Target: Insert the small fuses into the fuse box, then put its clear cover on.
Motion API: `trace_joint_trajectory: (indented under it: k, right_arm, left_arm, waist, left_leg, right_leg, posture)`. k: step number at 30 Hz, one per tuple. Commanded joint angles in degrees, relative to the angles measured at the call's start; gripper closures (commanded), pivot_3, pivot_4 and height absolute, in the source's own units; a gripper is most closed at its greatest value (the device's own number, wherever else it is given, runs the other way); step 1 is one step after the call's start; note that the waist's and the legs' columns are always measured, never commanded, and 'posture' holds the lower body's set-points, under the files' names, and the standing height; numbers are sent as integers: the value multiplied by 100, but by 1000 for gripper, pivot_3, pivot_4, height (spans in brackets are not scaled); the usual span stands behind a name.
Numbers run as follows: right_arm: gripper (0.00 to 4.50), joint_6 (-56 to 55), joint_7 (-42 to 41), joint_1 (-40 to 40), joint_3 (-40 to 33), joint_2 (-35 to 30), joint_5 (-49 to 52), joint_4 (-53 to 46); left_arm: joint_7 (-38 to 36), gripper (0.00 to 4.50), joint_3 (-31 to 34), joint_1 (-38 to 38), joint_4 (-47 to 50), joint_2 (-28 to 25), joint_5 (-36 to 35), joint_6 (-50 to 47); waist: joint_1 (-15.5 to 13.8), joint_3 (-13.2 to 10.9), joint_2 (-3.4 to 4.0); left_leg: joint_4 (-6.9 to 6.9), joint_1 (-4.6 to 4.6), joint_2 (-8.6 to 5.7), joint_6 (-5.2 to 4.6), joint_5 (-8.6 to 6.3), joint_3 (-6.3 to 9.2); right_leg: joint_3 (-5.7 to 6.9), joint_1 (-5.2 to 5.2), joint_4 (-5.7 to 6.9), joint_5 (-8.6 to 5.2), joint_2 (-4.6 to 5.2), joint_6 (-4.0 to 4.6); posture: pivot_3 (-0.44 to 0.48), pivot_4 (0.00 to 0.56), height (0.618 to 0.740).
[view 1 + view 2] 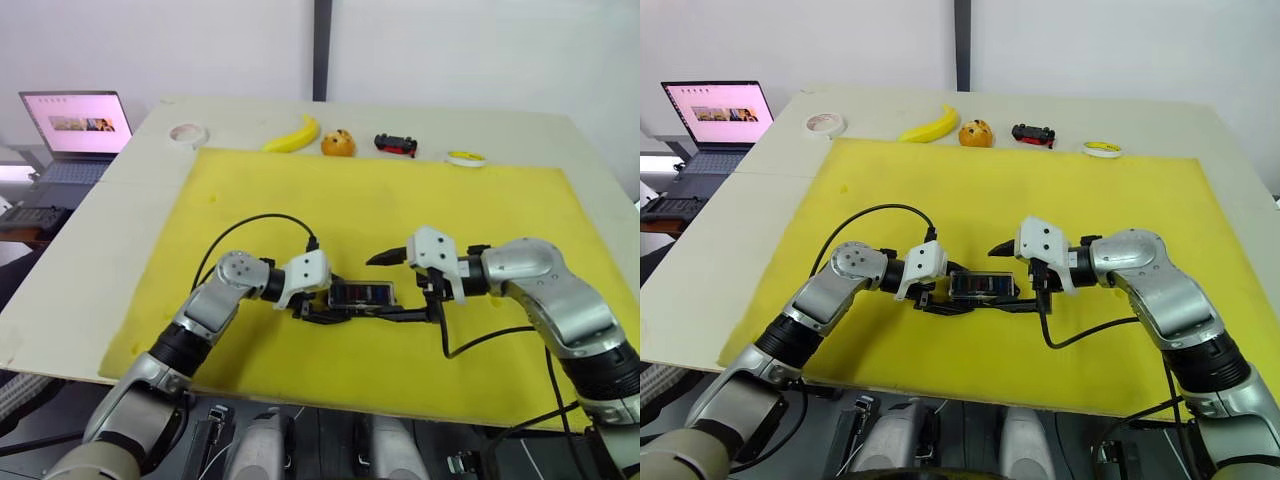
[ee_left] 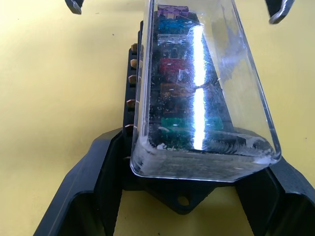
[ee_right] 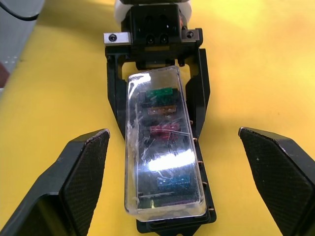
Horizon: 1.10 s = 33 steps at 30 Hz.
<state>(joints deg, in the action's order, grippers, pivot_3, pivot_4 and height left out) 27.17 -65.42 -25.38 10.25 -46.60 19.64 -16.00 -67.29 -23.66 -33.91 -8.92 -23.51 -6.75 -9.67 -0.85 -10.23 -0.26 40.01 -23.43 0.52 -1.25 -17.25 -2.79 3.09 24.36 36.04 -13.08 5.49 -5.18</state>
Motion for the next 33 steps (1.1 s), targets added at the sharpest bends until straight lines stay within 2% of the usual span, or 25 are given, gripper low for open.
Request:
trace_joint_trajectory:
  k: [1, 7, 8, 9, 11, 13, 17, 33]
  right_arm:
    - [44, -170, 114, 16, -177, 16, -28, -290]
    - [44, 90, 244, 56, -517, 176, 512, -550]
    - [434, 108, 247, 114, -586, 201, 618, -591]
    - [576, 118, 250, 171, -635, 222, 693, -629]
    - [1310, 152, 295, 286, -697, 294, 813, -717]
    - [2413, 156, 398, 397, -672, 380, 840, -834]
    - [4345, 130, 683, 523, -543, 577, 721, -944]
    - [4435, -179, 816, 729, -161, 544, -42, -280]
  left_arm:
    - [-91, 1887, 2, -41, 208, 73, -53, 47]
    - [-91, 1887, 14, -76, 172, 82, -49, 52]
    - [-94, 1887, 15, -78, 165, 81, -48, 57]
    - [-97, 1887, 16, -79, 162, 80, -49, 58]
    - [-103, 1887, 22, -82, 156, 78, -52, 55]
    - [-103, 1887, 27, -83, 160, 78, -57, 47]
    - [-103, 1887, 27, -78, 176, 77, -59, 40]
    - [-134, 1887, 11, 5, 284, 28, -36, 186]
  waist:
    - [0, 0, 0]
    - [-3, 0, 0]
    - [-2, 0, 0]
    - [-5, 0, 0]
    - [-3, 0, 0]
    - [2, 0, 0]
    - [4, 0, 0]
    - [6, 0, 0]
  left_leg:
    - [0, 0, 0, 0, 0, 0]
    - [0, 0, 0, 0, 0, 1]
    - [1, 0, 0, 0, 0, 1]
    - [1, 0, 0, 0, 0, 0]
    - [0, 0, 0, 0, 0, 3]
    - [0, 0, 0, 0, 0, 2]
    - [1, 1, 0, 0, 0, 1]
    - [1, 2, -1, 0, 0, 1]
  right_leg:
    - [0, 0, 0, 0, 0, 0]
    - [0, 0, 1, 0, 0, 0]
    - [0, 0, 0, 0, 0, 0]
    - [0, 0, 0, 0, 0, 0]
    - [1, -1, 0, 0, 0, 0]
    - [0, -1, 1, 0, 0, 0]
    - [0, -1, 4, 0, 0, 0]
    - [0, -1, 4, 0, -1, 0]
  posture:
    - [0, 150, 740]
    - [0, 150, 740]
    - [0, 150, 740]
    - [0, 150, 740]
    - [0, 150, 740]
    - [0, 150, 740]
    - [0, 150, 740]
    - [0, 150, 740]
